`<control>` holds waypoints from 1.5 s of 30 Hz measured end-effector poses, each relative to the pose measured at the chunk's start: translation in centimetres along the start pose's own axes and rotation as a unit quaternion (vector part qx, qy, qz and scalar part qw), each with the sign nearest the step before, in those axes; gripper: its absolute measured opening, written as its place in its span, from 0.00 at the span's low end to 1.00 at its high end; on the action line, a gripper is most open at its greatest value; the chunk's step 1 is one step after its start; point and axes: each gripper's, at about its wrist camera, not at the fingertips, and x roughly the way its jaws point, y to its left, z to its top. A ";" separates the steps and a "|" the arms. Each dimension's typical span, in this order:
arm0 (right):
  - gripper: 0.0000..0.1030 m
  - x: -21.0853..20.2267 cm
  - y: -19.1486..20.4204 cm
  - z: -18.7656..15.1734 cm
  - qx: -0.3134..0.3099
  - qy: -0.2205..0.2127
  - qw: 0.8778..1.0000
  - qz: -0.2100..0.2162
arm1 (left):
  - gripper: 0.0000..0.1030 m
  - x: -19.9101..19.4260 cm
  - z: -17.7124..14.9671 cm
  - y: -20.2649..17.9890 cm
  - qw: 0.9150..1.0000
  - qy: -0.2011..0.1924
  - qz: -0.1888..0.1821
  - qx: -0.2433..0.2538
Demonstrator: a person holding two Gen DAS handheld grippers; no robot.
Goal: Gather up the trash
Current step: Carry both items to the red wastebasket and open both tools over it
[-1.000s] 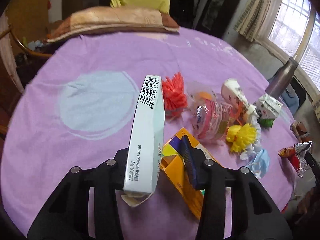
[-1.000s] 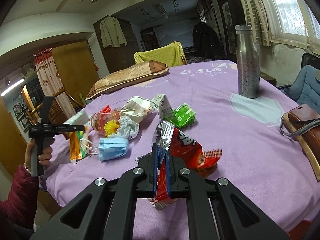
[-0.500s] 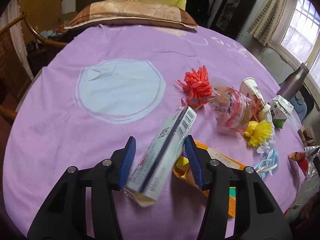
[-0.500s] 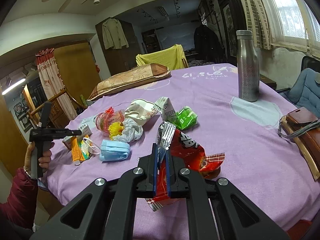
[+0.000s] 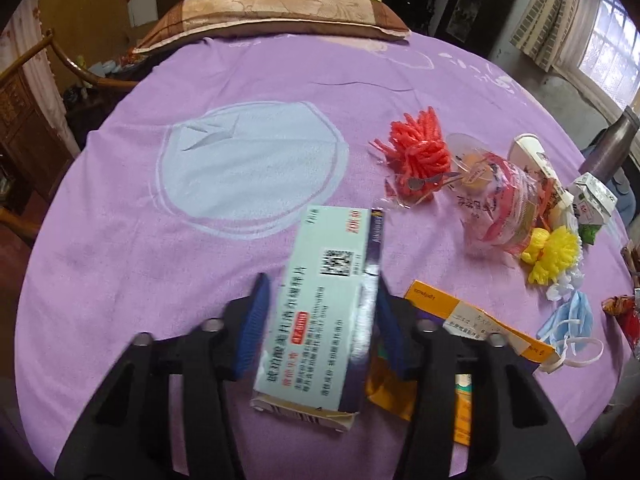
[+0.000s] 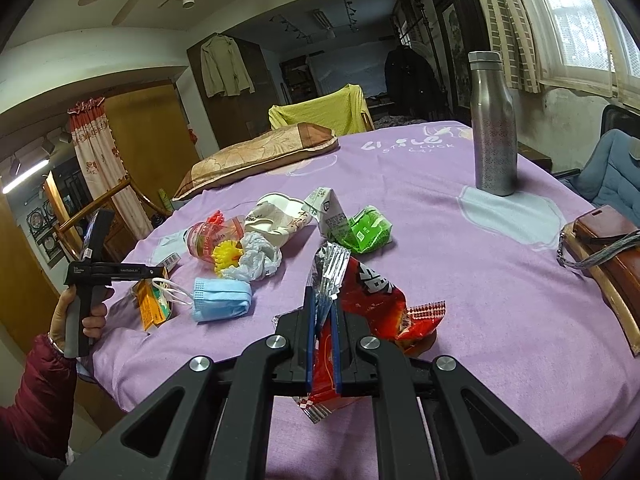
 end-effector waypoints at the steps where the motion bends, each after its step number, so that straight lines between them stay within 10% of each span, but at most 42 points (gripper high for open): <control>1: 0.08 -0.1 -0.1 0.0 0.001 -0.001 1.000 0.000 | 0.44 -0.2 -0.1 0.2 1.000 -0.003 0.001 -0.005; 9: 0.09 -0.9 -0.2 0.4 0.005 -0.014 1.000 -0.001 | 0.44 -6.1 0.2 0.5 0.997 -0.077 -0.009 -0.024; 20: 0.08 -7.3 -0.8 -0.4 0.004 -0.062 0.998 -0.021 | 0.44 -13.0 -3.1 -11.9 0.981 -0.129 -0.128 0.075; 33: 0.08 -20.5 -8.4 -5.7 0.054 -0.114 0.979 -0.159 | 0.44 -13.5 -8.7 -29.1 0.937 -0.087 -0.262 0.215; 42: 0.09 -21.5 -20.3 -14.0 0.174 -0.030 0.947 -0.269 | 0.44 -12.3 -12.3 -40.3 0.896 -0.037 -0.321 0.304; 45: 0.62 -19.6 -24.2 -17.2 0.227 0.020 0.937 -0.264 | 0.44 -11.3 -14.0 -44.8 0.878 -0.011 -0.332 0.344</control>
